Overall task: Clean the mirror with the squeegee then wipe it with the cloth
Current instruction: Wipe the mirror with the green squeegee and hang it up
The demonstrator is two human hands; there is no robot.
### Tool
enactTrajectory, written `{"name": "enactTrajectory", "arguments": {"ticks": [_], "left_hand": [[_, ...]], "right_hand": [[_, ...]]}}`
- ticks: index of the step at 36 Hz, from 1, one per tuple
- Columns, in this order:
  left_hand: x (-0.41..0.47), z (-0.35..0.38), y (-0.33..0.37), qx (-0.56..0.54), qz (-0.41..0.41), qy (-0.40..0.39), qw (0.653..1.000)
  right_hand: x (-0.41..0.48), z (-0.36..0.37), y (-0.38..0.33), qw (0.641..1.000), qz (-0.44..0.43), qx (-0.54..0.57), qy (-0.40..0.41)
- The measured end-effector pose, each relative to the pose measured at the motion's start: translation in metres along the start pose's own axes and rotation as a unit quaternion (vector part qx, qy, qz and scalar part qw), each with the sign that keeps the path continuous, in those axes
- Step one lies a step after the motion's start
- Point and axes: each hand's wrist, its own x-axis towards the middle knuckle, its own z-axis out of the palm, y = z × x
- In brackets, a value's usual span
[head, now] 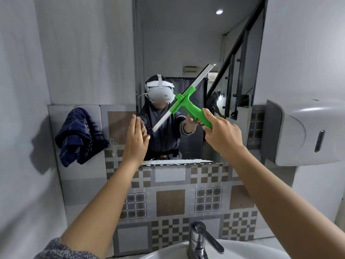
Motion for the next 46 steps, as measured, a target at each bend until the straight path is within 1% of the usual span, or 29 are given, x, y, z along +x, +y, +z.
{"name": "enactTrajectory", "arguments": {"ticks": [8, 13, 24, 31, 38, 46], "left_hand": [[0.008, -0.008, -0.002, 0.043, 0.045, -0.015, 0.998], [0.018, -0.013, -0.001, 0.047, 0.054, 0.004, 0.997], [0.043, -0.023, 0.007, 0.061, 0.094, 0.009, 0.994], [0.053, -0.023, 0.005, 0.061, 0.11, -0.006, 0.992], [0.054, -0.024, 0.004, 0.078, 0.117, -0.014, 0.99], [0.058, -0.029, 0.003, 0.088, 0.133, -0.022, 0.987]], "right_hand": [[-0.006, 0.0, 0.03, 1.0, 0.019, -0.011, 0.006], [-0.008, 0.002, 0.047, 1.0, 0.02, -0.021, 0.007], [-0.021, 0.007, 0.064, 0.998, 0.069, -0.005, 0.003], [-0.038, 0.012, 0.08, 0.987, 0.149, 0.048, -0.028], [-0.056, 0.027, 0.073, 0.966, 0.218, 0.129, -0.053], [-0.074, 0.043, 0.054, 0.947, 0.277, 0.159, -0.03]]}}
